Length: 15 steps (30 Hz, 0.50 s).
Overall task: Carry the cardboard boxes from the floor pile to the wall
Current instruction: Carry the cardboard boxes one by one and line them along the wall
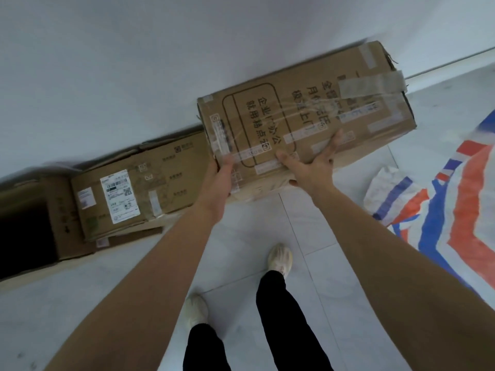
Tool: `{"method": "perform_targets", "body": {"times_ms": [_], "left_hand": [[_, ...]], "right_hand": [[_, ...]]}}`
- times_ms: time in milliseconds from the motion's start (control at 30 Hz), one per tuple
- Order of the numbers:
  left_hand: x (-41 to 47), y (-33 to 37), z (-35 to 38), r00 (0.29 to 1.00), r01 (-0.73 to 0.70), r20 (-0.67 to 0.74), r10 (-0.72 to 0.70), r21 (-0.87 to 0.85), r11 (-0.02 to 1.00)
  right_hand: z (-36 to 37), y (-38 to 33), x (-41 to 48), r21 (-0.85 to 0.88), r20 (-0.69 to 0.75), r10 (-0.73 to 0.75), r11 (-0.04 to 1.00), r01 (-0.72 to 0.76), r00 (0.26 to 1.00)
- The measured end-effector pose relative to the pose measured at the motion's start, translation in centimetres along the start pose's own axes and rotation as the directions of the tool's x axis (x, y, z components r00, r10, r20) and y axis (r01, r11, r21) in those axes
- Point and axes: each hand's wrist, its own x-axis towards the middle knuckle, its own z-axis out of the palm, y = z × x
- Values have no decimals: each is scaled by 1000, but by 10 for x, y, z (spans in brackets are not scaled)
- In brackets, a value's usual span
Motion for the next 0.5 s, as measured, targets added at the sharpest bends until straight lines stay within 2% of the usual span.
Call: {"method": "perform_targets", "body": {"times_ms": [67, 133, 233, 333, 433, 500], "left_hand": [[-7, -2, 9, 999, -12, -39, 9, -53, 999], [-12, 1, 7, 999, 1, -39, -4, -85, 996], [-15, 2, -8, 998, 10, -56, -11, -13, 1000], [-9, 5, -9, 999, -2, -34, 3, 46, 999], [-2, 10, 8, 997, 26, -81, -20, 80, 996], [6, 8, 18, 986, 60, -158, -47, 83, 995]], "right_hand": [[27, 1, -14, -17, 44, -10, 1000, 11, 999], [48, 0, -24, -41, 17, -31, 999, 32, 999], [45, 0, -30, -131, 69, -62, 989, 70, 996], [0, -1, -27, -377, 104, -37, 923, 74, 994], [-56, -19, -7, -590, -143, -213, 802, 89, 966], [-92, -33, 22, -628, -316, -254, 778, -1, 914]]}}
